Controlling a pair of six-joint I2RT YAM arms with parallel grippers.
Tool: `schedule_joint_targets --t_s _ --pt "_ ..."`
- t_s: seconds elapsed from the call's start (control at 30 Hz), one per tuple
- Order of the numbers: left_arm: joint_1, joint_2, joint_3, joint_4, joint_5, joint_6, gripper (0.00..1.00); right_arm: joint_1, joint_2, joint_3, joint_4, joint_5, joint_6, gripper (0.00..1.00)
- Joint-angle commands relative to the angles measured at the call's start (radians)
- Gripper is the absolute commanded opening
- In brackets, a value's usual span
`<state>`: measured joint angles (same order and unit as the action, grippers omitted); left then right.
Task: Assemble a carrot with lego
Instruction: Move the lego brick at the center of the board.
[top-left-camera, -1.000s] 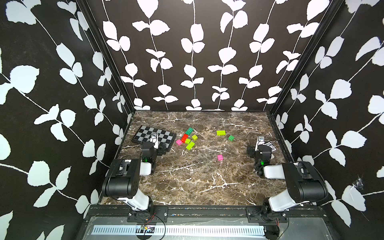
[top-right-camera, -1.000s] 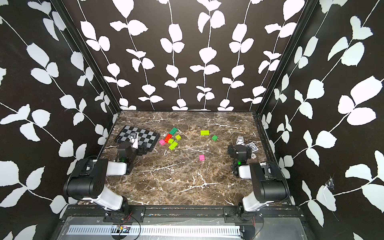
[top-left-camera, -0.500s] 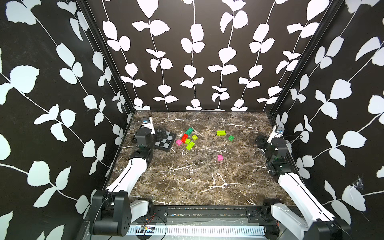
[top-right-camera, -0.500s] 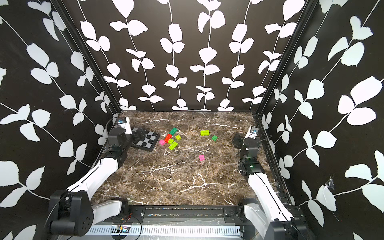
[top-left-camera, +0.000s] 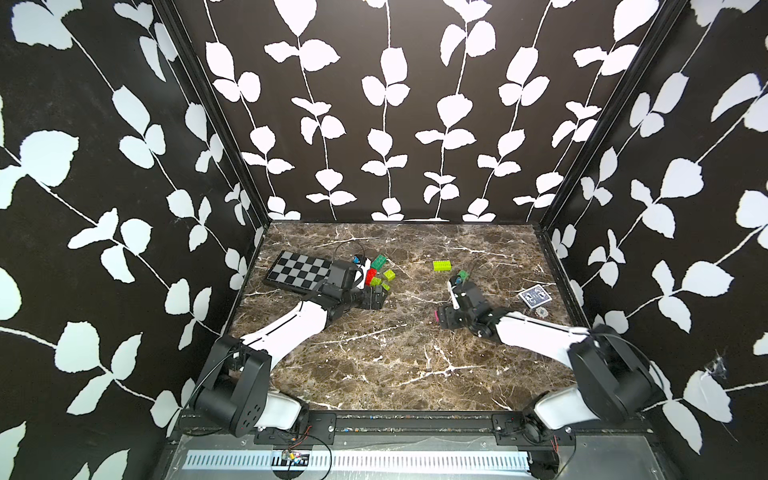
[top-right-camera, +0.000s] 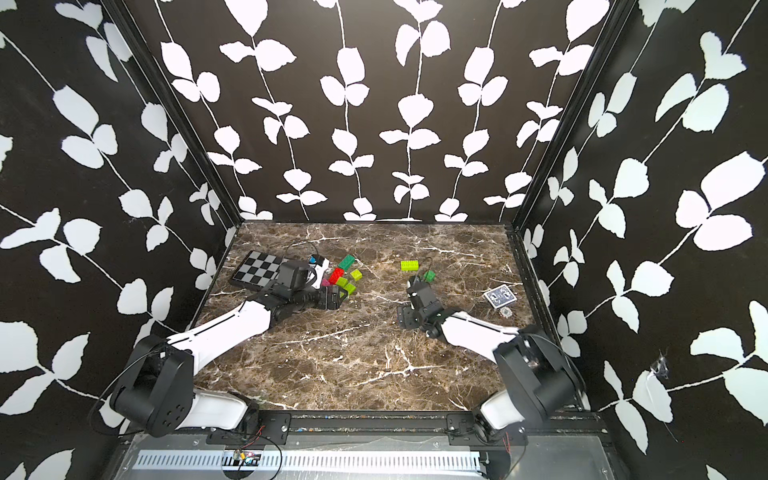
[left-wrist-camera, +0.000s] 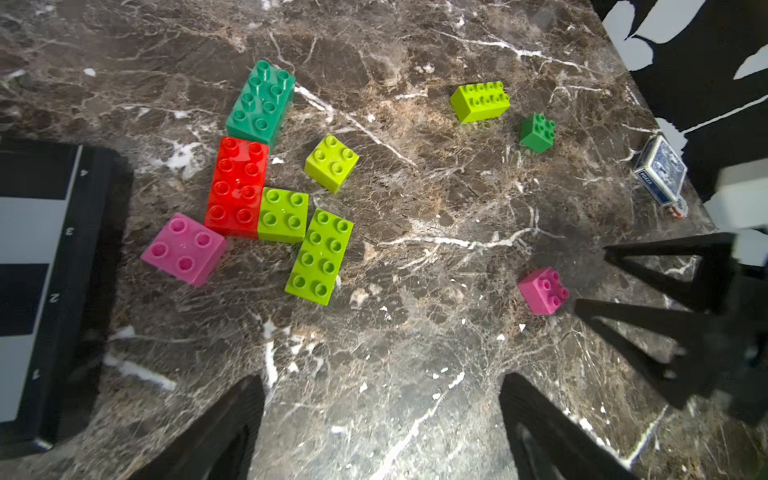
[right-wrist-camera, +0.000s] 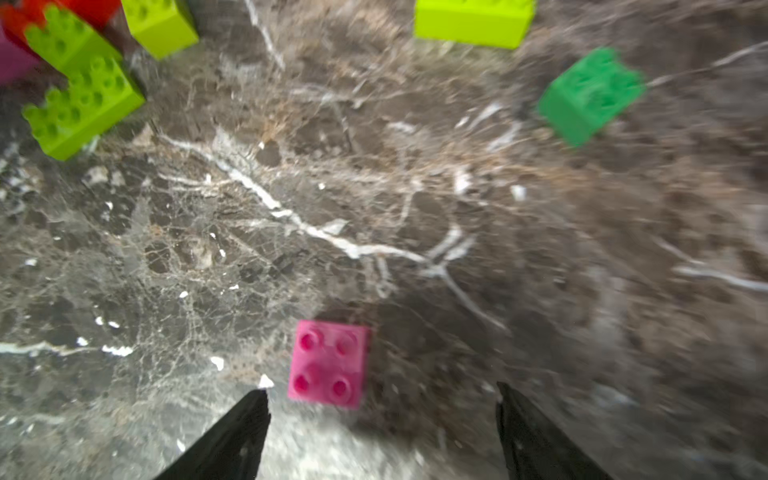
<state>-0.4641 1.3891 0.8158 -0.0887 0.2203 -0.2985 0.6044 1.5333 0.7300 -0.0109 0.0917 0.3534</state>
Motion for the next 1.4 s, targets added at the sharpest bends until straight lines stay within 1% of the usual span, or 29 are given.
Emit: schedule_joint_targets --t_s 0.0,0.03,0.13,0.23,0.5,0.67,0.73,0.8,0.83,0.87,0.9,0.97,1.13,1.23,1.37 --pt "-0.005 -0.035 0.02 -0.069 -0.007 0.026 0.91 0.006 0.06 0.078 0.063 -0.003 -0.018 0.81" --pt "-0.005 -0.037 0.02 -0.074 -0.011 0.027 0.91 0.008 0.098 0.092 0.065 -0.011 -0.02 0.79" --pt "-0.007 -0.039 0.021 -0.083 -0.022 0.024 0.91 0.012 0.138 0.111 0.067 -0.03 -0.018 0.71" --pt "-0.008 -0.036 0.014 -0.083 -0.03 0.016 0.91 0.019 0.148 0.113 0.06 -0.038 -0.009 0.61" --pt "-0.008 -0.029 0.022 -0.09 -0.038 0.012 0.91 0.035 0.149 0.097 0.036 -0.03 -0.005 0.42" --pt "-0.009 -0.037 0.025 -0.103 -0.055 0.009 0.92 0.035 0.147 0.108 0.012 -0.021 -0.031 0.36" --pt "-0.009 -0.05 0.023 -0.11 -0.074 0.002 0.92 0.037 0.133 0.111 0.005 -0.055 -0.08 0.32" --pt "-0.007 -0.072 0.015 -0.11 -0.107 -0.002 0.92 0.037 0.123 0.119 0.012 -0.139 -0.147 0.31" --pt "-0.007 -0.087 0.013 -0.116 -0.131 -0.005 0.92 0.038 0.125 0.13 0.006 -0.173 -0.165 0.3" --pt "-0.006 -0.098 0.013 -0.124 -0.147 -0.009 0.92 0.04 0.127 0.144 -0.006 -0.181 -0.163 0.28" --pt "-0.005 -0.107 0.015 -0.136 -0.164 -0.013 0.92 0.046 0.132 0.155 -0.009 -0.183 -0.146 0.28" --pt "-0.005 -0.116 0.028 -0.158 -0.18 -0.021 0.92 0.07 0.145 0.175 -0.01 -0.148 -0.071 0.26" --pt "-0.006 -0.121 0.04 -0.179 -0.181 -0.056 0.91 0.179 0.162 0.203 -0.02 0.067 0.197 0.27" --pt "-0.005 -0.123 0.037 -0.183 -0.182 -0.064 0.91 0.259 0.174 0.228 -0.072 0.206 0.319 0.29" --pt "-0.005 -0.127 0.042 -0.199 -0.192 -0.057 0.91 0.31 0.197 0.23 -0.115 0.305 0.453 0.3"
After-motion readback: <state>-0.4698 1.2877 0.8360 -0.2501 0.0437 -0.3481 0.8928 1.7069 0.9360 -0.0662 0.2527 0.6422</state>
